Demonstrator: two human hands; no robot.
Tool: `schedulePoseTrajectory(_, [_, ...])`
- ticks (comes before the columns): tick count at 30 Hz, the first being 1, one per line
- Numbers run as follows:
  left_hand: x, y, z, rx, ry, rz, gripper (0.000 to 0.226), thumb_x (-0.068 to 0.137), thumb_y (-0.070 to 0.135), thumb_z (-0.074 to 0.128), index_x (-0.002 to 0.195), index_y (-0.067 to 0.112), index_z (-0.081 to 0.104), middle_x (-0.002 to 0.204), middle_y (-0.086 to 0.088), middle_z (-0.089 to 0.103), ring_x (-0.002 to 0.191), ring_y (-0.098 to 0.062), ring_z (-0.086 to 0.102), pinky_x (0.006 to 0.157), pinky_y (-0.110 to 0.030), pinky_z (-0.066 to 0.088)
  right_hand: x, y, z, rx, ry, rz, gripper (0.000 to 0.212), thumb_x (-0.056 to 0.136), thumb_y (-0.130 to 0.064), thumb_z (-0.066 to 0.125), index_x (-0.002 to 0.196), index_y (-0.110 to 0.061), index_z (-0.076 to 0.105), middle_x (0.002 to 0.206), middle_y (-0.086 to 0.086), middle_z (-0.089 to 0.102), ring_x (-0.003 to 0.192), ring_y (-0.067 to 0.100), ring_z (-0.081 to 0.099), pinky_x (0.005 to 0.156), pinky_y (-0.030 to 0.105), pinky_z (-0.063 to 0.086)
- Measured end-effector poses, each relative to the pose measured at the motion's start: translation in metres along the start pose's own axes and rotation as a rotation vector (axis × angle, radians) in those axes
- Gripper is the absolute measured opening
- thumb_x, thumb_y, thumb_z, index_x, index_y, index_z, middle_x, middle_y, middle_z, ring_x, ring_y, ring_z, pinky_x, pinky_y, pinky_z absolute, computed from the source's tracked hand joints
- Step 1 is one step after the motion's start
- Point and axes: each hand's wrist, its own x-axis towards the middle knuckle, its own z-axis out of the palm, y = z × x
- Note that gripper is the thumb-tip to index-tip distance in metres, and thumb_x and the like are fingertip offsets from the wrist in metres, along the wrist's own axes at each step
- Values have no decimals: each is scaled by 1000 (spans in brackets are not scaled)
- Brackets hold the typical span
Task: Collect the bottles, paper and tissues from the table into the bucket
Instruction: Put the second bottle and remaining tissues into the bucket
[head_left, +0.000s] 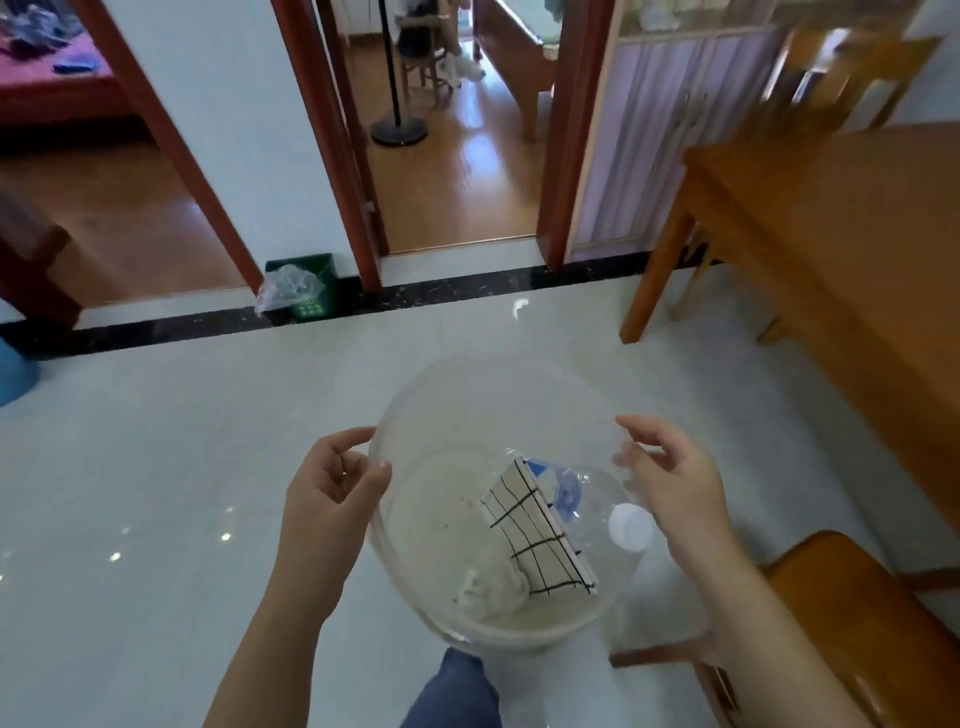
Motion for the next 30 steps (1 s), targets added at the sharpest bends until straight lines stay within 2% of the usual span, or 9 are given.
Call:
schedulePoseTrajectory(3, [59,8,13,2,-121,12,24,83,5,58,99,23,60,74,-9,55,71,-25,53,70,-46,49,32,-14,7,-2,113,15,43,81,1,53,78,-40,64,88,-6,62,69,10,58,50,10,48])
schedulePoseTrajectory(7, [126,21,41,-20,-263,26,25,83,7,58,99,26,59,75,-9,57,69,-22,56,64,-36,51,63,-29,6,-22,267,0,39,81,3,55,85,-35,63,92,-5,61,76,16,59,54,12,49])
schedulePoseTrajectory(11, [169,32,82,-23,-402,40,23,83,12,59,99,28,60,85,-23,57,77,-34,57,70,-43,53,85,-35,-7,-36,431,49,29,82,0,56,98,-23,64,93,-3,61,69,-2,57,51,9,48])
schedulePoseTrajectory(16, [203,39,140,-37,-532,46,21,82,13,60,98,26,61,87,-28,56,75,-31,57,68,-40,52,112,-34,-33,-38,583,104,24,84,-6,56,101,-22,64,91,-8,63,80,9,57,63,27,51])
schedulePoseTrajectory(21, [232,48,206,-13,-633,54,21,80,14,61,97,26,60,79,-15,58,71,-24,60,63,-33,54,148,-24,-68,-35,684,113,21,86,-10,55,98,-25,64,89,-12,62,81,8,57,65,27,50])
schedulePoseTrajectory(26, [263,65,296,19,-693,77,20,80,9,61,95,24,61,75,-13,55,69,-24,55,71,-44,52,203,-9,-120,26,767,84,19,87,-10,55,100,-21,65,92,-5,64,78,11,58,64,26,49])
schedulePoseTrajectory(30, [286,85,372,71,-723,82,20,81,11,62,97,23,61,87,-28,57,76,-41,58,73,-55,52,253,-6,-170,53,797,87,18,88,-14,55,99,-25,64,95,-11,63,86,11,59,67,29,51])
